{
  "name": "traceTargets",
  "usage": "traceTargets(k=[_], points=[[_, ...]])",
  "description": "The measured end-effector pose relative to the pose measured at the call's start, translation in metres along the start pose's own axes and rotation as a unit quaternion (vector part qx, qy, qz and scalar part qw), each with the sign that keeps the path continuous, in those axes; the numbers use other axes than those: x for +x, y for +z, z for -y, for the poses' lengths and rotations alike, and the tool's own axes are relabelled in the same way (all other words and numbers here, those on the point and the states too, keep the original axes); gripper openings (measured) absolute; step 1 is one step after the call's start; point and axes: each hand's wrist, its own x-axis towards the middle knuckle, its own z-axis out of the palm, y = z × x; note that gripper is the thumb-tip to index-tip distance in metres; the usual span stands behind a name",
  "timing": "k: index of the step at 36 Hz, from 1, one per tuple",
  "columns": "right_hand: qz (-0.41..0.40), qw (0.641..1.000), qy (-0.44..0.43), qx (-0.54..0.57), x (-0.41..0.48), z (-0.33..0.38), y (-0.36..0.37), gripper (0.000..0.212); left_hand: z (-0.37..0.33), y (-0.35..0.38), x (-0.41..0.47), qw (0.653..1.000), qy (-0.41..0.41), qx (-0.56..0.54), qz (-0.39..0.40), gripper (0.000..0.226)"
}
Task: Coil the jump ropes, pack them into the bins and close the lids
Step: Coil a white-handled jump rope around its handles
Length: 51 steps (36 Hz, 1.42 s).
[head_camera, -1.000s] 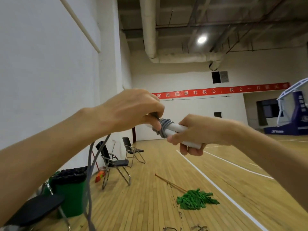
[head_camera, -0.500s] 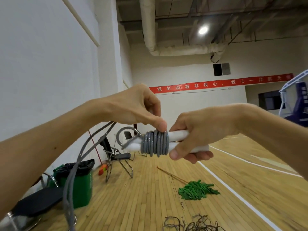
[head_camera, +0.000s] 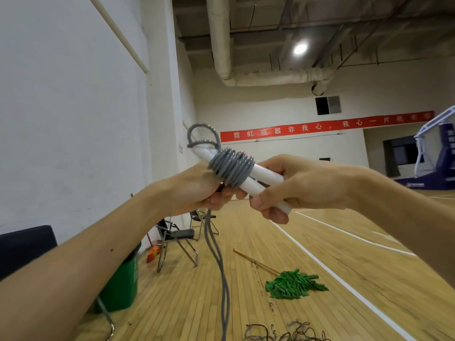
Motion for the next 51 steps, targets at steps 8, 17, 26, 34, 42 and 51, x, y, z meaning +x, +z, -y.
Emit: traceTargets(k=[8, 17, 26, 34, 42, 51], points=[[-0.080, 0.997, 0.005, 0.007, 0.007, -0.013, -0.002, 0.010, 0.010, 0.019, 0.004, 0.994, -0.052, -0.017, -0.096, 0.038], [-0.201, 0.972, 0.010, -0.118, 0.013, -0.029, -0.010, 0.021, 0.014, 0.025, 0.004, 0.989, -0.087, -0.086, -0.077, 0.029], [-0.239, 0.954, 0.041, -0.179, 0.021, -0.042, -0.019, 0.012, 0.014, 0.030, 0.006, 0.989, -0.128, -0.035, -0.071, 0.032], [-0.250, 0.939, 0.071, -0.226, 0.027, -0.062, -0.024, 0.010, 0.020, 0.034, 0.007, 0.981, -0.147, 0.111, -0.067, 0.029], [-0.214, 0.930, 0.157, -0.255, 0.031, -0.077, -0.030, 0.012, 0.022, 0.029, 0.006, 0.946, -0.157, 0.275, -0.061, 0.024], [-0.004, 0.928, 0.290, -0.235, 0.019, -0.061, -0.014, 0.019, 0.008, 0.022, -0.001, 0.859, -0.034, 0.511, -0.009, 0.028]])
